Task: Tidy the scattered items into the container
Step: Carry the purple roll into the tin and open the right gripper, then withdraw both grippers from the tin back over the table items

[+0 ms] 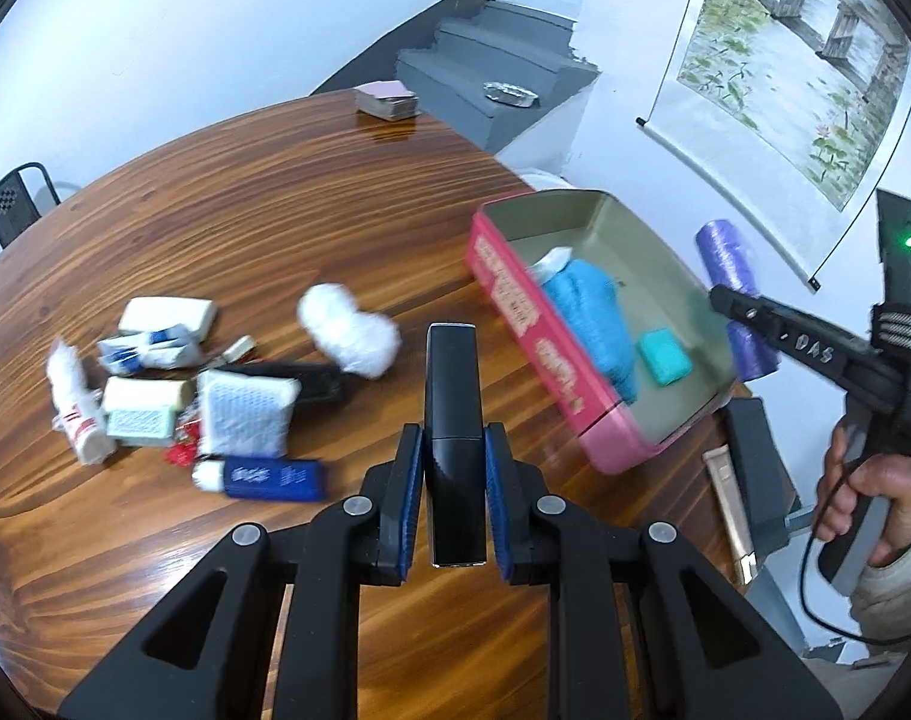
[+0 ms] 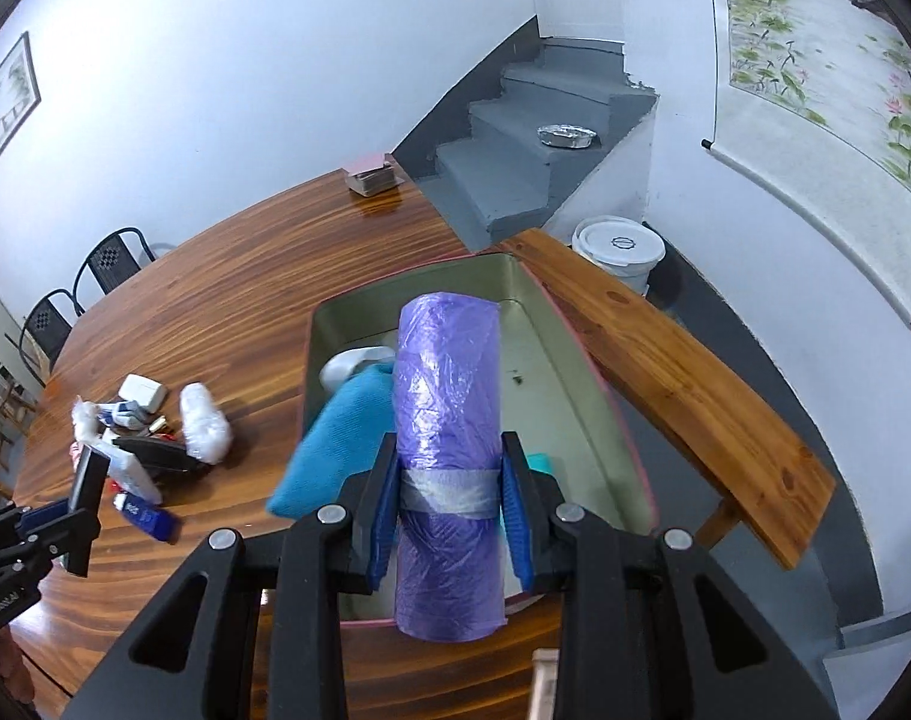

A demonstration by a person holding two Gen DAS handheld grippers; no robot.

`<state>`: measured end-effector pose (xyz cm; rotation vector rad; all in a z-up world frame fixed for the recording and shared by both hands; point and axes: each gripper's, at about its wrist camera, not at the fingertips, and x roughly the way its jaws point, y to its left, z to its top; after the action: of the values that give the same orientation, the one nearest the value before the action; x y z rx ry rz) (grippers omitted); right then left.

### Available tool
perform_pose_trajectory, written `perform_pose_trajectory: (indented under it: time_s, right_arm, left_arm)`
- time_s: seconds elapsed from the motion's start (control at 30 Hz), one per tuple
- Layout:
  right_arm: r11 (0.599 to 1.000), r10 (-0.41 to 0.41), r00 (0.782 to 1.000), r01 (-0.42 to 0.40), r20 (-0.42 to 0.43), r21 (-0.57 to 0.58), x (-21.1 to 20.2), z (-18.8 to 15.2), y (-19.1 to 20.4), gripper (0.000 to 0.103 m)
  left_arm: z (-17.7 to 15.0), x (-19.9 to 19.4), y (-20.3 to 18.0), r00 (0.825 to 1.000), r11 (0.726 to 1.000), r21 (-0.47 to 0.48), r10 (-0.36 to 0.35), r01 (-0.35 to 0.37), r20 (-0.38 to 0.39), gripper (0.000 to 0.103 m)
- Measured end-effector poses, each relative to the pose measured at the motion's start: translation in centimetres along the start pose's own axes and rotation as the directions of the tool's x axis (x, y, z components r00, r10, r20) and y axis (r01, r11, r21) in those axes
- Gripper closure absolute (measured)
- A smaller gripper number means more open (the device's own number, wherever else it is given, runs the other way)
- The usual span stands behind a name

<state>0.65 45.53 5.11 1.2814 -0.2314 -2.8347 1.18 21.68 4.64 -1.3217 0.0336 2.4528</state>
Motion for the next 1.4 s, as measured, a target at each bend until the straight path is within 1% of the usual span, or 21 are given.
perform_pose_trajectory:
  time_s: [0.27, 0.47, 0.7, 0.8, 0.9, 1.03, 1.17, 1.3, 1.4]
  right_arm:
    - [1.000, 0.003, 0.999, -0.003, -0.044, -0.010, 2.4, 0.3, -1.6, 0.069]
    - [1.000, 0.002, 0.999, -0.002, -0.052, 0.004, 3.5, 0.5, -2.6, 0.069]
    - [0.999, 0.035, 0.998, -0.034, -0.059, 0.015, 4.2, 0.5, -2.5, 0.069]
    - [0.998, 0.041, 0.996, -0.037, -0.075, 0.049, 4.6, 0.3, -2.9, 0.067]
    - [0.995, 0.067, 0.995, -0.061, -0.072, 0.083, 4.6, 0.3, -3.6, 0.059]
    - [0.995, 0.067, 0.996, -0.063, -0.060, 0.076, 4.1, 0.6, -3.7, 0.059]
    - [0.995, 0.060, 0.997, -0.056, -0.053, 0.079, 3.8, 0.6, -4.0, 0.059]
    - [0.995, 0.036, 0.998, -0.032, -0.047, 0.093, 3.6, 0.3, -4.5, 0.059]
    - [0.992, 0.018, 0.999, -0.013, -0.035, 0.123, 3.3, 0.2, -5.5, 0.059]
  left_arm:
    - [2.1, 1.5, -3.4, 1.000, 0.999, 0.044, -0.018, 0.018, -0.005, 0.082]
    - [3.0, 1.6, -4.4, 1.000, 0.998, 0.064, -0.019, 0.019, 0.001, 0.082]
    - [3.8, 1.7, -5.3, 1.000, 0.996, 0.087, -0.016, 0.016, 0.001, 0.082]
    - [3.8, 1.8, -5.8, 1.000, 0.995, 0.097, -0.019, 0.019, -0.002, 0.082]
    - [3.6, 2.0, -6.0, 1.000, 0.995, 0.095, -0.021, 0.022, -0.011, 0.082]
    - [3.7, 2.3, -6.2, 1.000, 0.996, 0.091, -0.017, 0.019, -0.018, 0.082]
    - [4.1, 2.9, -7.3, 0.999, 0.993, 0.113, -0.028, 0.031, -0.029, 0.082]
    - [4.9, 4.1, -9.2, 0.998, 0.987, 0.153, -0.048, 0.053, -0.036, 0.082]
    - [5.8, 5.3, -10.7, 0.995, 0.981, 0.168, -0.085, 0.093, -0.054, 0.082]
